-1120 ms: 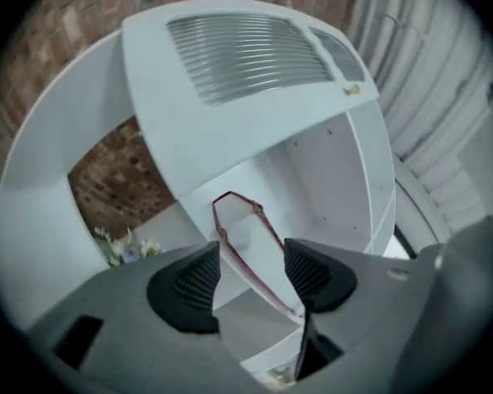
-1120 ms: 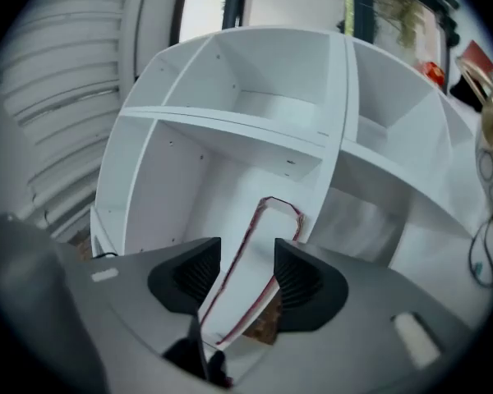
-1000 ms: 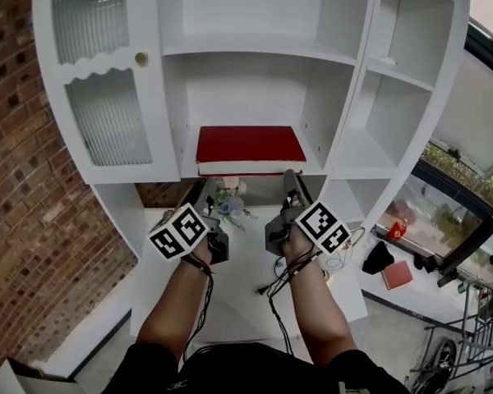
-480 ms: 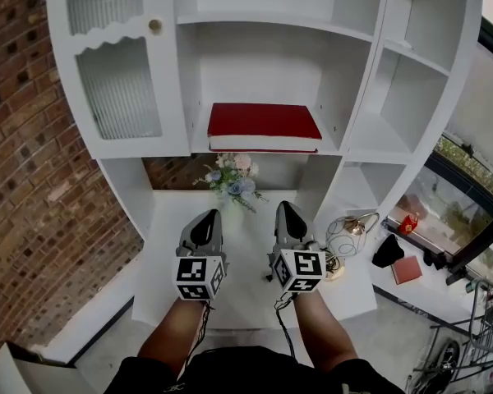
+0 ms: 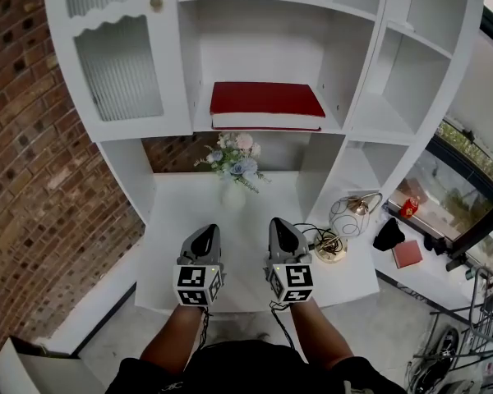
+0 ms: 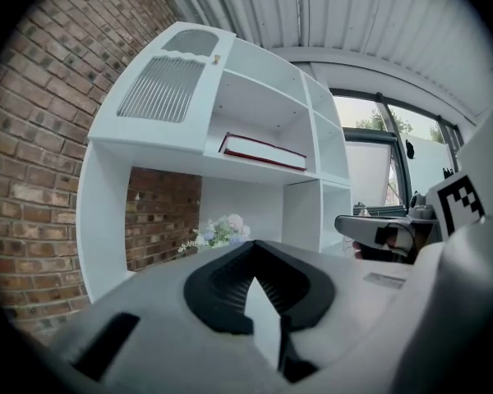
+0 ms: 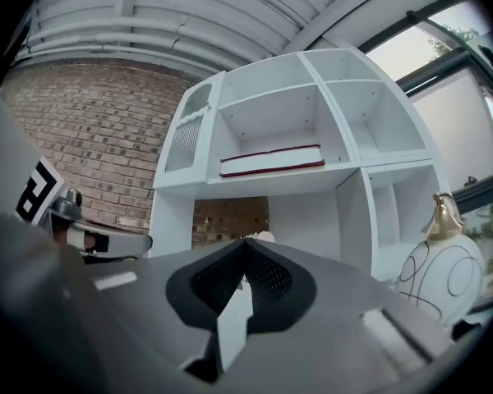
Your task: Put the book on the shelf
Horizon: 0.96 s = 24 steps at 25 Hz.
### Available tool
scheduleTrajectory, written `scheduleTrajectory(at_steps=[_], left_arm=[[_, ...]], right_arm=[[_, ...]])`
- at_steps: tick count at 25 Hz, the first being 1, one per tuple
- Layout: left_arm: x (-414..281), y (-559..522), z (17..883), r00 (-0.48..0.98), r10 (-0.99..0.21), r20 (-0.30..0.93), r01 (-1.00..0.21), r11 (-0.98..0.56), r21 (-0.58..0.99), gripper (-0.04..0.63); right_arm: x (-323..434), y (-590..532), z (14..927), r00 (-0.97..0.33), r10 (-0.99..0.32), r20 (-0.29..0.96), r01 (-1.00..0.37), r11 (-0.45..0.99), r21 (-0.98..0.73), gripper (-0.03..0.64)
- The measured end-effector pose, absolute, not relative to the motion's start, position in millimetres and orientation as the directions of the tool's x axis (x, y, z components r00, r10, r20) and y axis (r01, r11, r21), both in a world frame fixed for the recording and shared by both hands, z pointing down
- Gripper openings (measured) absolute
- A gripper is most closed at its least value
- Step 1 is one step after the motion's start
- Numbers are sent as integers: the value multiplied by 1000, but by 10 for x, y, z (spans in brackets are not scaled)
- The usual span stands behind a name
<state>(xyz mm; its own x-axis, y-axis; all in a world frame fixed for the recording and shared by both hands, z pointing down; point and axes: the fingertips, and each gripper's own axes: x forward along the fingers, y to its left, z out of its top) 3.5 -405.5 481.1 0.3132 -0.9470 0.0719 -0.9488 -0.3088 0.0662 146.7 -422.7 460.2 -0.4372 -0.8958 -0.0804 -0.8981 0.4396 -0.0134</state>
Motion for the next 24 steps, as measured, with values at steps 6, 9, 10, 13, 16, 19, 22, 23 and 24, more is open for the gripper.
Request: scheduleTrajectory(at_steps=[6, 9, 10, 13, 16, 19, 22, 23, 24], left_arm=[[4, -3988, 4848, 320, -943, 87, -944, -310, 112, 3], [39, -3948, 4834, 328, -941, 84, -943, -321, 85, 3], [53, -3935, 4832, 330, -940, 86, -943, -323, 82, 3], [82, -3911, 4820, 330, -940, 90, -942, -321, 101, 3], [111, -3895, 4806, 329, -940, 90, -942, -319, 107, 3], [136, -3878, 4801, 329, -940, 92, -941, -318, 117, 3], [178, -3856, 4802, 331, -939, 93, -940, -320, 122, 3], [198, -3849, 4805, 333, -938, 94, -939, -321, 124, 3], [218, -3843, 4809, 336, -937, 95, -938, -323, 127, 3]], right_arm=[[1502, -4165, 4623, -421, -905, -65, -906, 423, -20, 11], [1542, -4138, 4627, -410, -910, -63, -911, 412, -22, 11], [1556, -4130, 4630, -406, -912, -60, -913, 408, -22, 11], [1588, -4105, 4627, -398, -916, -56, -916, 399, -27, 11], [1620, -4076, 4617, -396, -916, -60, -917, 398, -32, 11], [1652, -4053, 4618, -397, -916, -62, -916, 400, -37, 11], [1693, -4033, 4620, -397, -916, -61, -916, 399, -40, 12], [1711, -4028, 4621, -396, -916, -61, -916, 399, -41, 12], [1728, -4023, 4621, -395, -917, -60, -917, 398, -43, 12]])
